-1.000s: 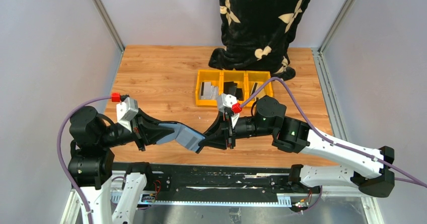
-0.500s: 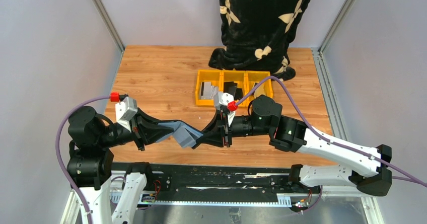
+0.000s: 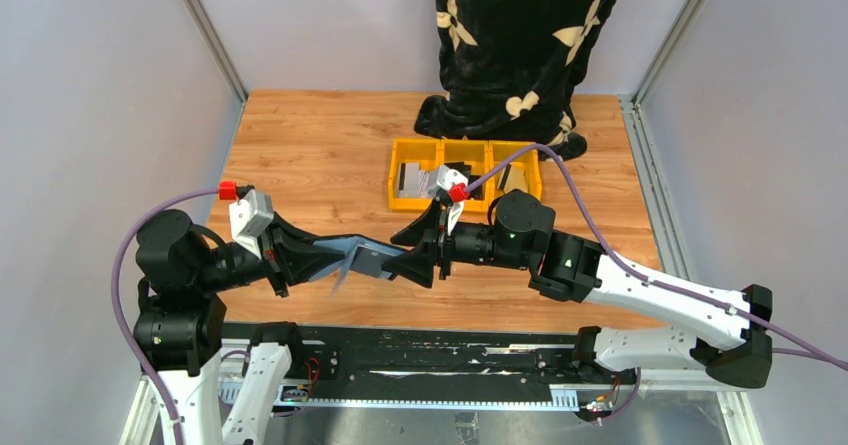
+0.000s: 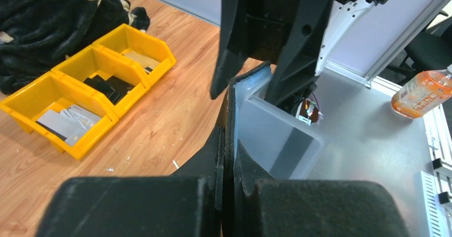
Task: Take the credit cards out of the card holder
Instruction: Open the card holder.
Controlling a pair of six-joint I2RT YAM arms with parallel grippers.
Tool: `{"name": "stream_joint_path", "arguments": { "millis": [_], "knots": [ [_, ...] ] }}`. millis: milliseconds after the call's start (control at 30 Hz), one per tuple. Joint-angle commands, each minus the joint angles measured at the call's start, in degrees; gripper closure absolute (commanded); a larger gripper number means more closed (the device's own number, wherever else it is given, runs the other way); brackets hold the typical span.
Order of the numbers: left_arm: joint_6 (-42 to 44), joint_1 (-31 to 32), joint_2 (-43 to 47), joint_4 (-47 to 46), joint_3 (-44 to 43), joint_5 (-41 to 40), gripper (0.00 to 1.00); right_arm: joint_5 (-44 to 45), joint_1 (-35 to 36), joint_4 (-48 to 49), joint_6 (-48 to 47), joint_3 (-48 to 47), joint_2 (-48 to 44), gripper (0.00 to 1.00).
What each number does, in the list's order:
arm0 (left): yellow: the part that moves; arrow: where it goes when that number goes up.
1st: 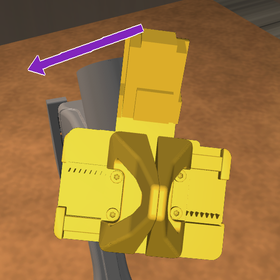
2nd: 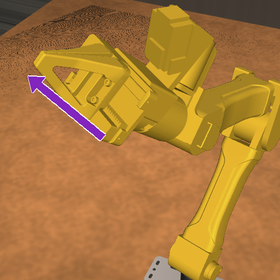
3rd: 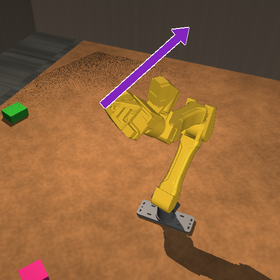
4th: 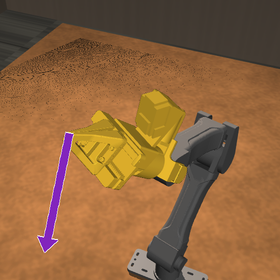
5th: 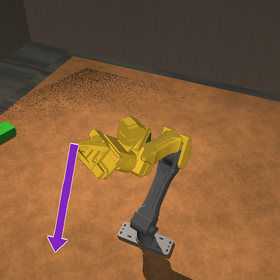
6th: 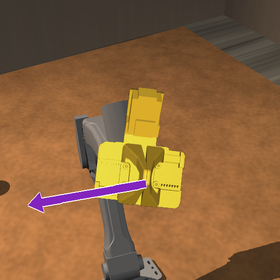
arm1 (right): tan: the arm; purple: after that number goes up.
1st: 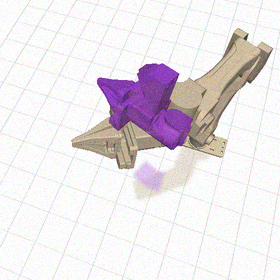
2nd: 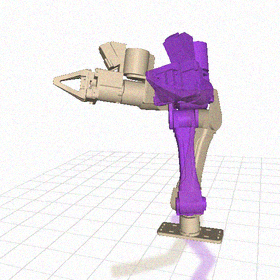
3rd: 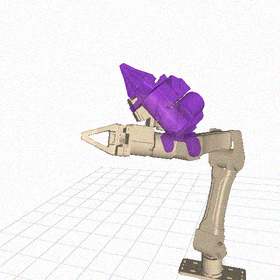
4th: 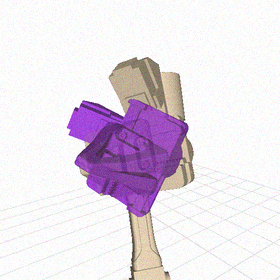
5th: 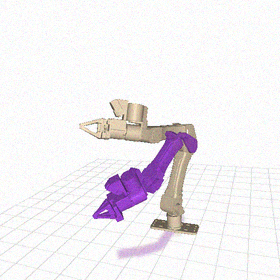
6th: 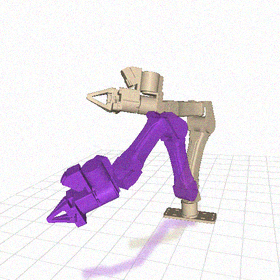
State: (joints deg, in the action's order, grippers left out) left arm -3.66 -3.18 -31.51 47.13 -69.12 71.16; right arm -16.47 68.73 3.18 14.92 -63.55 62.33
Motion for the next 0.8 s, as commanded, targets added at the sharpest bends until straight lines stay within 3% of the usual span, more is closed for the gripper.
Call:
{"name": "stream_joint_path", "arguments": {
  "millis": [0, 133, 267, 433, 533, 600, 667, 733, 767],
  "knots": [
    [-1.35, 0.28, -0.04, -0.11, -1.32, 1.30, 1.00, 8.92, -0.44, 3.94, 2.66, 2.60, -1.31, 0.42],
    [-1.52, 0.28, -0.03, -0.12, -1.19, 1.48, 1.00, 11.01, -0.35, 6.29, 4.35, 3.69, -0.70, 0.38],
    [-1.57, 0.28, 0.19, -0.11, -0.99, 1.73, 1.00, 6.00, -0.02, 9.48, 3.97, 3.65, 0.35, 0.43],
    [-0.73, 0.32, 0.55, -0.11, 0.35, 0.92, 1.00, 0.20, 1.58, 7.69, 2.73, 0.12, 3.30, 0.43],
    [0.04, 0.28, 0.74, -0.11, 0.94, -0.22, 0.98, 1.85, 2.48, 5.28, 2.35, -2.33, 5.29, 0.62],
    [1.05, 0.28, 0.96, -0.11, 1.16, -1.35, 0.77, 5.23, 3.14, 3.16, 2.39, -4.64, 6.73, 0.80],
    [2.57, 0.32, 1.85, -0.11, 1.84, -3.57, 0.43, 9.41, 4.25, 0.39, 2.16, -7.06, 7.71, 0.94],
    [5.59, 0.28, 3.43, -0.11, 3.30, -6.77, 0.17, 15.04, 6.02, -5.90, 1.24, -10.82, 9.75, 1.00],
    [8.04, 0.32, 4.39, -0.11, 4.17, -8.10, 0.12, 19.05, 7.00, -8.08, 0.90, -13.46, 11.18, 1.00]
  ]
}}
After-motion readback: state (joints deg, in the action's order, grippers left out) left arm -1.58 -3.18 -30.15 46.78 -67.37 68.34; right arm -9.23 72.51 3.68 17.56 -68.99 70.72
